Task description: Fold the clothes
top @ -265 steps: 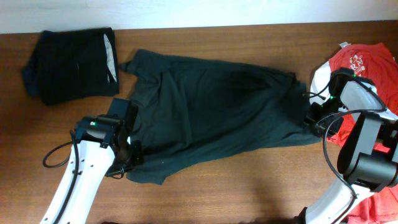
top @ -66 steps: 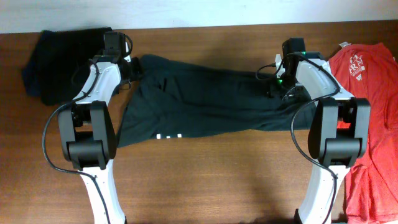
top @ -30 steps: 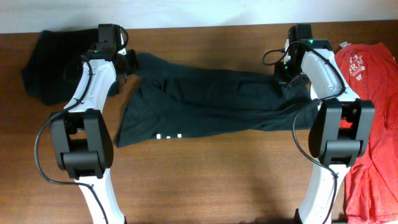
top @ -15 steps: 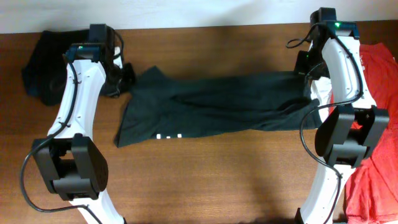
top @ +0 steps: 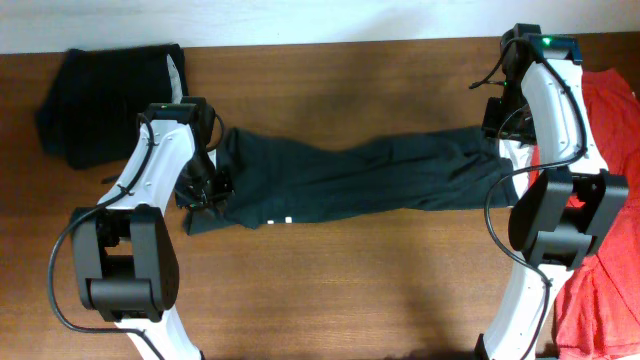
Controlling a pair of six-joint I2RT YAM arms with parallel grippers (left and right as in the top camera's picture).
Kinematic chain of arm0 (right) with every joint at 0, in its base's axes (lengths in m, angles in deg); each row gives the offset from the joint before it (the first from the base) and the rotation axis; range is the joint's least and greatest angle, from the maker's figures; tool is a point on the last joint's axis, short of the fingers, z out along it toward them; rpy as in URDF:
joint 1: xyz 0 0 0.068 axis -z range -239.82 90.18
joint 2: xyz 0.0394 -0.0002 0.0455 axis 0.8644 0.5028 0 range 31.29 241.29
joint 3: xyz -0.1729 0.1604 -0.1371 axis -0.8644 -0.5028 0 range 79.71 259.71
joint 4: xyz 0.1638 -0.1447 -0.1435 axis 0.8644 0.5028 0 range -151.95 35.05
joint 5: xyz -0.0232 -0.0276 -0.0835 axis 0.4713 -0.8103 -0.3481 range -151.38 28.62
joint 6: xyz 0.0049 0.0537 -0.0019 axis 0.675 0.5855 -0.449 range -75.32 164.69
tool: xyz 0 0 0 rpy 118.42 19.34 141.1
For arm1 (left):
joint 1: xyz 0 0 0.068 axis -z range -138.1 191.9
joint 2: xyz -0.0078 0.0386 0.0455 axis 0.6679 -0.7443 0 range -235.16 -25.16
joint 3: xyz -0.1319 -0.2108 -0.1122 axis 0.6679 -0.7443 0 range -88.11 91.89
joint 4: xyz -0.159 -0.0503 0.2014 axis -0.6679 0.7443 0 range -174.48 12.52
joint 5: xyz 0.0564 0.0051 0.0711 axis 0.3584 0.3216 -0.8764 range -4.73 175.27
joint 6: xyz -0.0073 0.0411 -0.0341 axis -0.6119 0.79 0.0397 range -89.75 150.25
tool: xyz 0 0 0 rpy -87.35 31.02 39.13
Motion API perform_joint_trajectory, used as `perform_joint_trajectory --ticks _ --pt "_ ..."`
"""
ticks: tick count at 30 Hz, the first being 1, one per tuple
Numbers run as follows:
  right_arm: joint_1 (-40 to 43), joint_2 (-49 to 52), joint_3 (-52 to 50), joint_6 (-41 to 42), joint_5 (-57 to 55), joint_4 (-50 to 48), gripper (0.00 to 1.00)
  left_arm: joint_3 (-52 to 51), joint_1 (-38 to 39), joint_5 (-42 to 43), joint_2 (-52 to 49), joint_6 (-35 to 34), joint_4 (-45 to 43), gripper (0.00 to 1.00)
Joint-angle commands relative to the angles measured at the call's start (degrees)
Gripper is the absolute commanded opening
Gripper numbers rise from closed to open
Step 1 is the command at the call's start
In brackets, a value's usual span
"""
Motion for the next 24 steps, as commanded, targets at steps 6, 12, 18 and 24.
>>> perform_joint_trajectory --ticks 6,12,18,24 --pt "0.24 0.20 -0.83 -5.99 13.88 -1.05 0.54 16.52 4.50 3.30 0.98 3.15 0.59 0.72" --pt "0.26 0.20 -6.88 -5.22 14.64 -2.58 0.04 13.66 12.79 2.71 -5.11 7.67 -16.74 0.06" --pt "0.26 0.20 -18.45 -3.72 14.78 -11.32 0.04 13.66 3.96 2.69 -18.69 7.91 -18.32 0.01" --pt "0.26 0.20 -28.85 -4.02 14.73 -21.92 0.04 13.35 -8.09 -13.51 -21.66 2.14 -14.88 0.01"
